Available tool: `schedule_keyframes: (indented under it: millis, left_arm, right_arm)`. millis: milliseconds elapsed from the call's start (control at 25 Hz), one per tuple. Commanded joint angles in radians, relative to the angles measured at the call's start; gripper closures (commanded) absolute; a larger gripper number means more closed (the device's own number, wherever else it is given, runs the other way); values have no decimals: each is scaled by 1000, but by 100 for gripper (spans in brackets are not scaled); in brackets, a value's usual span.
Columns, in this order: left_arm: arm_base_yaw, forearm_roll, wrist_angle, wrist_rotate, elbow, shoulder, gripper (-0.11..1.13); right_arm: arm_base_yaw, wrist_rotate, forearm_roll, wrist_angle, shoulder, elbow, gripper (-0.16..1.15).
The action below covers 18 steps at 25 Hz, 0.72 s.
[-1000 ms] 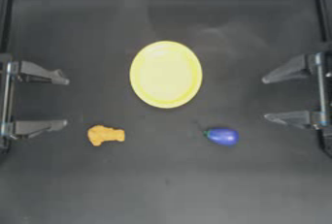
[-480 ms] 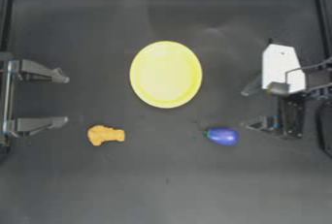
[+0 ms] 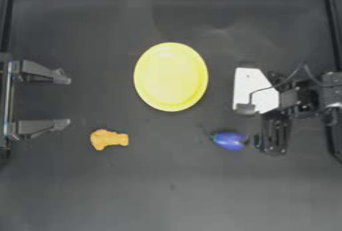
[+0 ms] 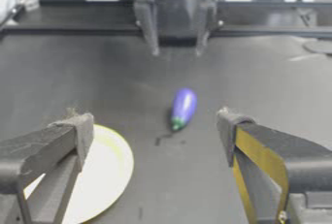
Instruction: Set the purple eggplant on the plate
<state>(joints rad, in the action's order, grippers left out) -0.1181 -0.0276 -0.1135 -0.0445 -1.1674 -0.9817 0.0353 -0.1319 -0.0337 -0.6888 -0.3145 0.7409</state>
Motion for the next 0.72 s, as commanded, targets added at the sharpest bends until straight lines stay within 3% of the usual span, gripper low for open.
schedule_keyframes:
  millis: [40, 720]
  left_arm:
    - [-5, -2, -3, 0, 11, 5, -1]
    - [-5, -2, -3, 3, -6, -2, -1]
  right_arm:
    - [-21, -11, 8, 5, 35, -38, -1]
    - [-48, -44, 21, 31, 224, -67, -1]
